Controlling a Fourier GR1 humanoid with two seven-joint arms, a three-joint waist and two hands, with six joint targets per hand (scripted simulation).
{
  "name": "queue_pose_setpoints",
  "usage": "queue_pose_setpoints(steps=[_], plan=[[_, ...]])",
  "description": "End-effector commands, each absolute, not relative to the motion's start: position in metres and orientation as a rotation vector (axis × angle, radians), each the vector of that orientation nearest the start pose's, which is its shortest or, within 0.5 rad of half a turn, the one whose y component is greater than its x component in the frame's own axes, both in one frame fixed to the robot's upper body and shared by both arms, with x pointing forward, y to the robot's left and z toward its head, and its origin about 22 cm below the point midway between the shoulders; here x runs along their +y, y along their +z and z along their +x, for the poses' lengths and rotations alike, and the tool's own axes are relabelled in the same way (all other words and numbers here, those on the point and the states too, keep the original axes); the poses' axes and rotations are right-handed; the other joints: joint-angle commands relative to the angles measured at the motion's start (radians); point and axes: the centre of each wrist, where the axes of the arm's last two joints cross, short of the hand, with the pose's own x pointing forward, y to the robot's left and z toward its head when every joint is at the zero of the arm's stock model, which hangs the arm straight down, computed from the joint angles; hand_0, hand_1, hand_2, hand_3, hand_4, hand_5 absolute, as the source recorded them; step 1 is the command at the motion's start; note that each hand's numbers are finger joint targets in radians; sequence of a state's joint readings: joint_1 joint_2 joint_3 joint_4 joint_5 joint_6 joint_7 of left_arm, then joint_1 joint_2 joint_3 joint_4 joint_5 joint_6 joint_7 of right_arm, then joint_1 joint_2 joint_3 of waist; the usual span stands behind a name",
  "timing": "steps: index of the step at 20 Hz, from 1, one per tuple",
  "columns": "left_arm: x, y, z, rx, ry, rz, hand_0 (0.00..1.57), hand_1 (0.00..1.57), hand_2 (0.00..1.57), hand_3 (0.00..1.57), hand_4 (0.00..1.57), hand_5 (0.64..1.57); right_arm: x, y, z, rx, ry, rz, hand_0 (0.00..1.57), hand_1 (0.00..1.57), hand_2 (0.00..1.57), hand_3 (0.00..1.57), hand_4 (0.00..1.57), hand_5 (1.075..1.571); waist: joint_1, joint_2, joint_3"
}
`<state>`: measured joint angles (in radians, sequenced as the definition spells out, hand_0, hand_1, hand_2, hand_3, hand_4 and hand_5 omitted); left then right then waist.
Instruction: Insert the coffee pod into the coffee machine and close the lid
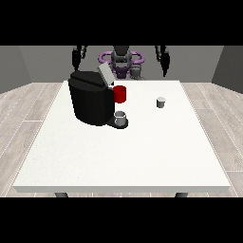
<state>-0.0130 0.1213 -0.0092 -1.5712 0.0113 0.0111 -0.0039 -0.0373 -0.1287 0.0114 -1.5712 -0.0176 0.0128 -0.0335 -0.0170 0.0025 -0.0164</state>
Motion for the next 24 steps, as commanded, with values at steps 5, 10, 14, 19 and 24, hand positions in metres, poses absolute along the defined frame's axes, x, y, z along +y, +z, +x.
queue_pose_setpoints(steps=[5, 10, 14, 19, 24], plan=[[0.286, 0.019, 0.243, -1.647, -0.463, 0.098, 0.00, 0.00, 0.00, 0.00, 0.00, 1.571, -0.262, 0.003, 0.254, -1.581, 0.068, -0.087, 0.00, 0.00, 0.00, 0.00, 0.00, 1.571, 0.037, 0.018, 0.0166], [0.329, 0.044, 0.268, -1.602, -0.630, 0.292, 0.00, 0.00, 0.00, 0.00, 0.00, 1.571, -0.236, 0.018, 0.264, -1.691, 0.064, -0.279, 0.00, 0.00, 0.00, 0.00, 0.00, 1.571, -0.044, 0.088, 0.0161], [0.365, 0.070, 0.291, -1.515, -0.631, 0.345, 0.00, 0.00, 0.00, 0.00, 0.00, 1.571, -0.225, 0.025, 0.264, -1.693, 0.107, -0.241, 0.00, 0.00, 0.00, 0.00, 0.00, 1.571, -0.106, 0.113, 0.0162], [0.365, 0.059, 0.307, -1.482, -0.730, 0.419, 0.00, 0.00, 0.00, 0.00, 0.00, 1.571, -0.213, 0.045, 0.279, -1.754, 0.135, -0.230, 0.00, 0.00, 0.00, 0.00, 0.00, 1.571, -0.133, 0.193, 0.0156], [0.387, 0.065, 0.323, -1.386, -0.754, 0.478, 0.00, 0.00, 0.00, 0.00, 0.00, 1.571, -0.199, 0.039, 0.271, -1.730, 0.140, -0.136, 0.00, 0.00, 0.00, 0.00, 0.00, 1.571, -0.181, 0.210, 0.0160]])
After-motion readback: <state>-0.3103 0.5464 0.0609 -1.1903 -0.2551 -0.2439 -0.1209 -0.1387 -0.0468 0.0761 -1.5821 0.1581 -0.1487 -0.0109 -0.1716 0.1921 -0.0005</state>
